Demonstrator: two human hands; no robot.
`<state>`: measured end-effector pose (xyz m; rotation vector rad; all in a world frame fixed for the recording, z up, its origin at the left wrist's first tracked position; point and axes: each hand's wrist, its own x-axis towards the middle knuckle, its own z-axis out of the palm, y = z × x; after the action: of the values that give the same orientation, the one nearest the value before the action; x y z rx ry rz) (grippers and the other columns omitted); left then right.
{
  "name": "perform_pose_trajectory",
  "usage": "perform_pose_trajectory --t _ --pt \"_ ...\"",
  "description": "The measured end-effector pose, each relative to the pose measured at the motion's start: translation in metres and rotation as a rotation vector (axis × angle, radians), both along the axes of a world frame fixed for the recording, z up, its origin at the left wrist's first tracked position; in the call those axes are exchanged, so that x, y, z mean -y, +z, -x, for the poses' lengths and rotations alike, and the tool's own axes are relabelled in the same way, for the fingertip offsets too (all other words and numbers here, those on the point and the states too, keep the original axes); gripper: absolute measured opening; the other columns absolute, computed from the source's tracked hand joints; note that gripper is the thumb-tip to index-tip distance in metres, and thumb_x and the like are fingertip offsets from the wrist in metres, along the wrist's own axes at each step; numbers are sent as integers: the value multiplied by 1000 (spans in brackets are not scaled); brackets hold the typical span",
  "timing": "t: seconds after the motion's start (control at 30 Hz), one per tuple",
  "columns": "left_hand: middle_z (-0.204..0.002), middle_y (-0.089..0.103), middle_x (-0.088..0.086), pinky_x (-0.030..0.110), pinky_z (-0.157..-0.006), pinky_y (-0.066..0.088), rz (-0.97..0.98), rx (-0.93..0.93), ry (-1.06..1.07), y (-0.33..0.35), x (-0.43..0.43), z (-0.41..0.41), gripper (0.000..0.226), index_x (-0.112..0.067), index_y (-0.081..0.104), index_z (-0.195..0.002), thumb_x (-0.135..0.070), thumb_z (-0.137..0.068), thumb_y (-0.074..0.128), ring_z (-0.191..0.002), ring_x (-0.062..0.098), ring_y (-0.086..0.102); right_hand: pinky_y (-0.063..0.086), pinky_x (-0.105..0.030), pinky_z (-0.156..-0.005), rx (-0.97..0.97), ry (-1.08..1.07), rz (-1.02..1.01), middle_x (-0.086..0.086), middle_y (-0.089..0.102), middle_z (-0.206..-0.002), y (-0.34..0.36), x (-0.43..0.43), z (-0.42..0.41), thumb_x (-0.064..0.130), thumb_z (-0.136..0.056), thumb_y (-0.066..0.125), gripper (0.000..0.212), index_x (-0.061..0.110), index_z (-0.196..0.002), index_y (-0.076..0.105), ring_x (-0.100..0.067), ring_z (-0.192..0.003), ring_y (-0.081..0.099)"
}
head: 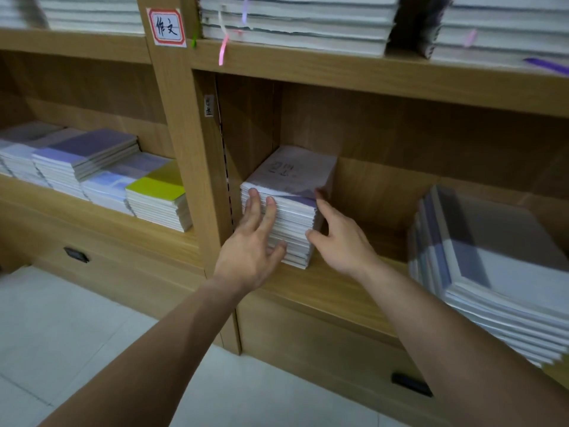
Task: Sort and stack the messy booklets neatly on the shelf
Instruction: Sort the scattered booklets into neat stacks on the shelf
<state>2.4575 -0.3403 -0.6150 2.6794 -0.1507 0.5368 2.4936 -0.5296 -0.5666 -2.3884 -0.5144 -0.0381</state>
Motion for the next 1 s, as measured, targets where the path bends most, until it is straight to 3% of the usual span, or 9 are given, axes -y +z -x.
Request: perform_pose_trajectory --t 0.1,0.2,0.27,0.4,0.63,0.73,0.8,0.87,1.0 --pt "-166 -12 -2 37 -115 37 53 -12 14 8 -3 7 77 -29 4 -159 -47 -99 48 -152 17 8 47 -41 -105 -2 -12 43 5 47 -151 9 5 -4 43 -97 55 71 35 -158 20 -18 -129 52" --pt "-162 27 0 39 -108 45 121 122 88 28 2 13 59 -23 37 -152 -45 -99 50 -137 20 46 49 -40 -101 73 -44 107 2 55 -144 20 8 -8 50 -98 52 64 30 -155 31 -18 -122 57" --pt "-151 47 1 40 -110 44 126 250 97 41 6 8 50 -20 50 -143 -42 -98 53 -136 18 46 48 -40 -103 77 -58 111 3 49 -150 26 7 -14 54 -99 48 64 31 -155 30 -18 -126 55" --pt "-149 47 12 42 -119 26 -29 151 67 45 6 -15 55 -15 44 -147 -48 -103 36 -145 29 31 31 -41 -118 6 -9 105 15 15 -165 25 4 -27 58 -102 35 61 35 -157 23 -17 -148 29" --pt "-135 56 10 47 -117 29 -137 192 131 23 9 -32 43 -15 53 -136 -36 -105 33 -135 31 41 32 -46 -117 -40 -2 98 24 3 -164 15 1 -37 62 -100 33 61 41 -156 21 -17 -147 32" --pt "-130 62 7 45 -113 36 -167 224 183 35 14 -27 42 -16 60 -130 -38 -100 40 -129 27 50 34 -43 -116 -32 -23 103 15 9 -166 14 0 -36 60 -101 33 63 37 -158 17 -20 -146 34" --pt "-124 65 7 44 -109 41 -174 257 207 41 12 -28 42 -15 63 -123 -42 -99 42 -123 28 55 40 -44 -110 -66 -47 83 1 29 -162 9 -2 -37 64 -100 30 69 36 -159 7 -26 -138 44" --pt "-126 64 9 44 -111 37 -226 239 179 38 8 -33 47 -15 61 -124 -46 -103 33 -123 30 53 43 -45 -107 -105 -55 43 -4 46 -152 3 -3 -38 67 -99 26 71 38 -158 0 -28 -132 50" --pt "-144 52 9 43 -119 22 -269 179 139 29 5 -41 52 -18 53 -138 -45 -105 23 -133 30 44 43 -46 -107 -141 -54 25 -4 49 -149 -1 -1 -42 72 -96 25 72 45 -156 -3 -29 -131 51"
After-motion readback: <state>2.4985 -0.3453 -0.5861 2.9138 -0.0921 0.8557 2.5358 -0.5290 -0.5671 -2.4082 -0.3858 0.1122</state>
